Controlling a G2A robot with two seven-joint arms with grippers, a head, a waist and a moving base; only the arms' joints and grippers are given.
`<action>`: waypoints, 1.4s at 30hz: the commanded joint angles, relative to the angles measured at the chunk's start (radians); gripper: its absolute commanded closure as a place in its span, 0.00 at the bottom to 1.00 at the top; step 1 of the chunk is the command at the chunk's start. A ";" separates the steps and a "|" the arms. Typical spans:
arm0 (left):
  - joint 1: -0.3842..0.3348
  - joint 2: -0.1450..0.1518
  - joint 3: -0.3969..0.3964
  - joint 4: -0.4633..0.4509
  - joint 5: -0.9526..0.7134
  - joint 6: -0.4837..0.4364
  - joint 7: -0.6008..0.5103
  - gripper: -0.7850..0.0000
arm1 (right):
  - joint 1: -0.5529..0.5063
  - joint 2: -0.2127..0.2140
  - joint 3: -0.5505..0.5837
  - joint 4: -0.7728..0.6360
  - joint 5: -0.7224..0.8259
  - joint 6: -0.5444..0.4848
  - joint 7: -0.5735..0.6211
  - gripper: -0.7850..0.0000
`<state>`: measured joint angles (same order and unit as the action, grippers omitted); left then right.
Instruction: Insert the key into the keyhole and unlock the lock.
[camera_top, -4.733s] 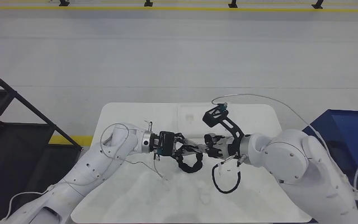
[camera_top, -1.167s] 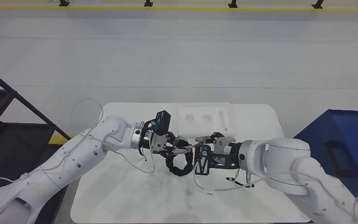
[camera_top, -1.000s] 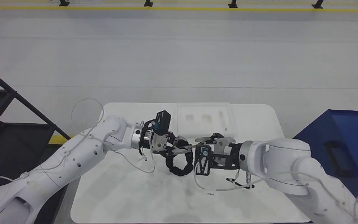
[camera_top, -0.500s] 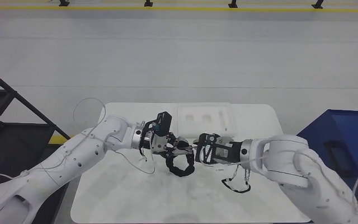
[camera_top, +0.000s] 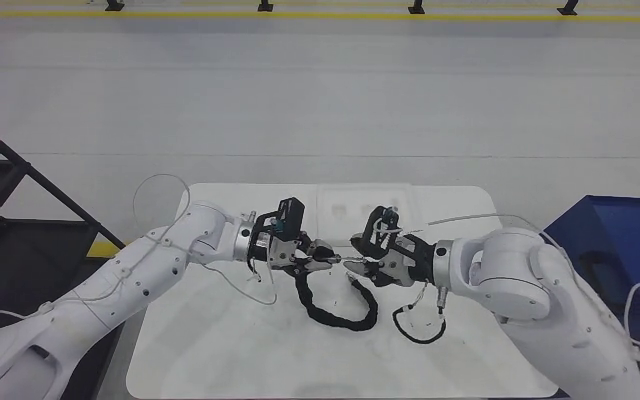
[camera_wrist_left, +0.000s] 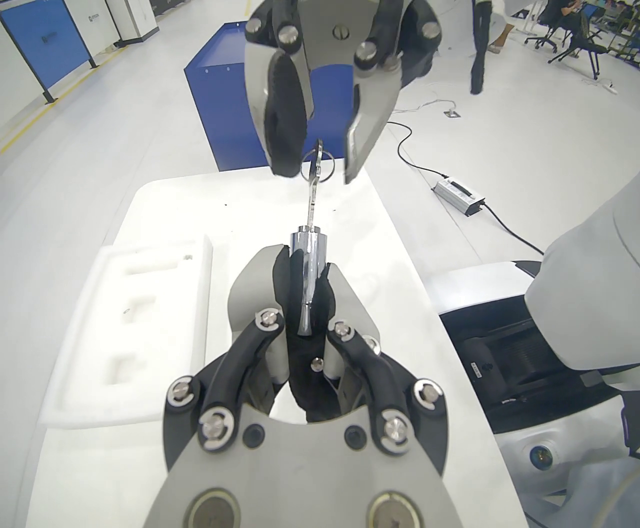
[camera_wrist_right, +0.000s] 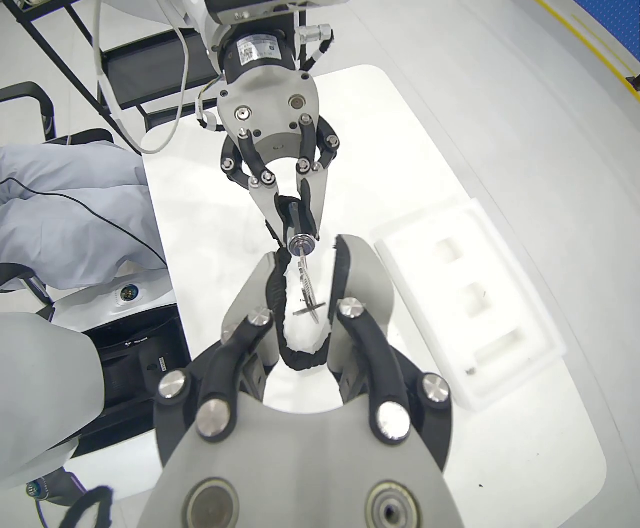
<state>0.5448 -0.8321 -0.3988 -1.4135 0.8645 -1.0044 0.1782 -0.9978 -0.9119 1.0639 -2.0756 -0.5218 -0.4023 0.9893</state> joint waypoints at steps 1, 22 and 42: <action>0.005 -0.006 -0.006 0.011 0.027 0.023 -0.011 1.00 | -0.006 0.002 0.010 -0.001 0.003 -0.001 -0.003 0.00; 0.060 -0.159 0.069 0.265 0.142 0.132 -0.157 1.00 | -0.102 0.024 0.134 0.057 0.068 -0.041 -0.050 0.00; 0.022 -0.297 0.085 0.500 0.236 0.005 -0.073 0.00 | -0.064 0.015 0.084 0.223 0.088 -0.188 -0.120 0.00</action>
<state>0.5738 -1.1284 -0.3052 -0.9213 1.1024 -0.9870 0.0904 -1.0693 -0.8958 1.1533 -1.8678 -0.4313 -0.5696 0.8735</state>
